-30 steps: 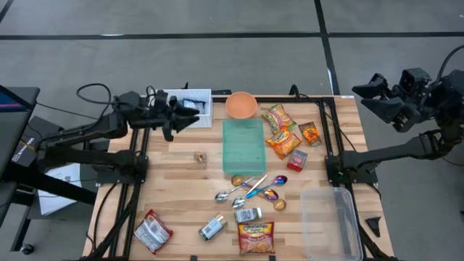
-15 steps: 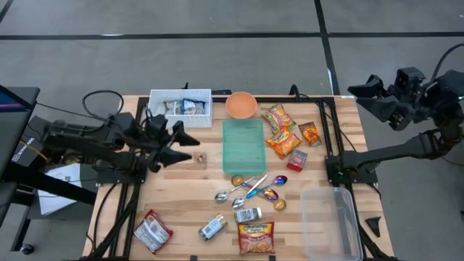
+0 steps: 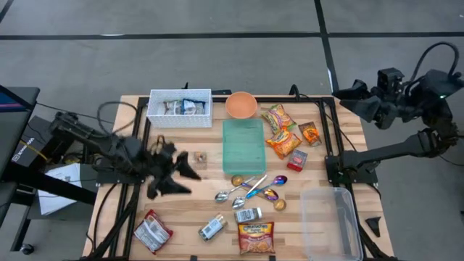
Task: Pick & Place Food Item
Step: Put the gold seasoning into the blue bin
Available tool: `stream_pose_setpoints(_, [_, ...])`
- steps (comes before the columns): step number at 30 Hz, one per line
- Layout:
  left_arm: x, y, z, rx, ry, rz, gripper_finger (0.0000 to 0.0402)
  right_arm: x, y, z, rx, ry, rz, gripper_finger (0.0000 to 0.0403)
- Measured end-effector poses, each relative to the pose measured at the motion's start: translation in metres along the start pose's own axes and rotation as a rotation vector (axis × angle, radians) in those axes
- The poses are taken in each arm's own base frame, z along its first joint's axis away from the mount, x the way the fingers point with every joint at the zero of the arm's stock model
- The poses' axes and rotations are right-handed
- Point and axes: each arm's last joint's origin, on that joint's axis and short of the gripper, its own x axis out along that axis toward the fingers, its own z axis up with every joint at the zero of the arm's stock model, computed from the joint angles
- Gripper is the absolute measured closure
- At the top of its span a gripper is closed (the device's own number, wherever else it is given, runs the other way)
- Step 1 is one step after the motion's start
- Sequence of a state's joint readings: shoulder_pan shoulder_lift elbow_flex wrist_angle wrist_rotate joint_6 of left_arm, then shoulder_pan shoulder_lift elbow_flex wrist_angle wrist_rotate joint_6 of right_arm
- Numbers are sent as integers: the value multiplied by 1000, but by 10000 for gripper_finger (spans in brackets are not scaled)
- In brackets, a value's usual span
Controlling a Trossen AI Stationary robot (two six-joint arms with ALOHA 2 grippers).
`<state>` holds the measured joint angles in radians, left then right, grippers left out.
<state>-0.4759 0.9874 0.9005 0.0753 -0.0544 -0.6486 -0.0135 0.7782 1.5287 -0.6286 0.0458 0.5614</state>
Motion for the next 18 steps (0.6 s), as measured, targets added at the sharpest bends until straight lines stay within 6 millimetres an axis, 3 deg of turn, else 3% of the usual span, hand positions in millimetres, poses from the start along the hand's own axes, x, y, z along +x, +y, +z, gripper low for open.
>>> stream_pose_setpoints(9, [49,-25,-75,-214,126,179,135,-3,4,-2,41,76,126,147])
stream_pose_setpoints(18, [114,-32,-107,-81,438,507,132,-15,9,-2,32,144,280,147])
